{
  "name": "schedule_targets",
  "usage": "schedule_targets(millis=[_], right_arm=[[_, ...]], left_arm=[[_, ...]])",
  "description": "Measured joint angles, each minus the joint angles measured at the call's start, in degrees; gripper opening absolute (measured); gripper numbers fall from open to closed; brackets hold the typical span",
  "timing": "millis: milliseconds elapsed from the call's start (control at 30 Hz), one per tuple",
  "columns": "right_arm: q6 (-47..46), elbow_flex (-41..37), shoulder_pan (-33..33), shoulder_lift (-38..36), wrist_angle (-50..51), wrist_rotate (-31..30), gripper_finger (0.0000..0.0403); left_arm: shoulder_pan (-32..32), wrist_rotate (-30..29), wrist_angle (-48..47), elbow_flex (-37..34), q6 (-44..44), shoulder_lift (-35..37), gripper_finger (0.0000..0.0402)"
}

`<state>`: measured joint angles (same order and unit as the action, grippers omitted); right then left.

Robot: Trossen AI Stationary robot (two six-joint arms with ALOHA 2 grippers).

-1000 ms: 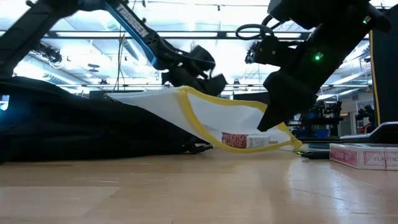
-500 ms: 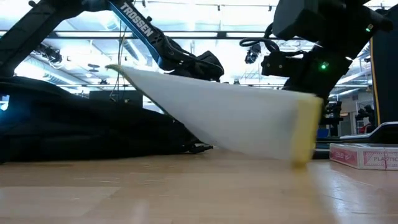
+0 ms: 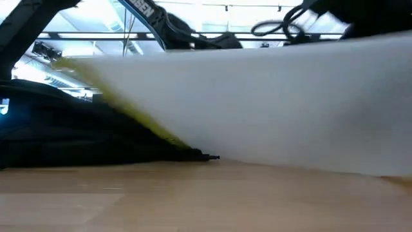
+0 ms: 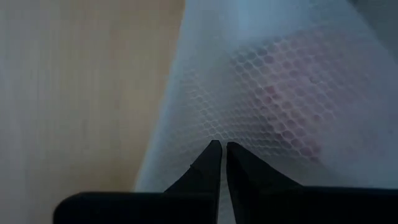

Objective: Unpack backpack
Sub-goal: Remove the white charger adapter from the white zip bag

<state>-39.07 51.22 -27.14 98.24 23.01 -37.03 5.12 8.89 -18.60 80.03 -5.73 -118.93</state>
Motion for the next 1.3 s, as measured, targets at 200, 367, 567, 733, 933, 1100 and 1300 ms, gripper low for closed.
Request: schedule_targets(millis=[200, 367, 567, 733, 933, 1100, 1300], right_arm=[[4.35, 0.00, -4.09, 0.00, -9.05, 0.86, 0.0052], [4.81, 0.00, -4.51, 0.00, -8.46, 0.75, 0.0052], [7.05, 0.00, -3.67, 0.00, -7.75, 0.80, 0.0054], [10.81, 0.00, -3.47, 0.00, -11.63, 2.09, 0.0093], [10.73, 0.00, -3.49, 0.00, -11.53, 6.24, 0.0171], [5.58, 0.00, -3.45, 0.02, -4.56, 7.11, 0.0201], [2.55, 0.00, -2.87, 0.04, -0.56, 5.94, 0.0203]], left_arm=[[-2.27, -9.66, -1.31, -0.02, 0.32, 3.11, 0.0000], [-4.13, -10.89, -2.20, -0.02, 0.38, 7.95, 0.0000], [-6.91, -10.93, -2.00, -0.01, -0.23, 9.16, 0.0000], [-6.64, -11.00, 0.79, -0.02, -2.98, 7.84, 0.0000], [-4.63, -9.04, 5.55, 0.01, -6.33, 7.22, 0.0000], [-1.88, -6.46, 4.16, -0.02, -6.37, 6.21, 0.0000], [0.24, -3.57, 4.62, -0.02, -8.33, 4.78, 0.0000]])
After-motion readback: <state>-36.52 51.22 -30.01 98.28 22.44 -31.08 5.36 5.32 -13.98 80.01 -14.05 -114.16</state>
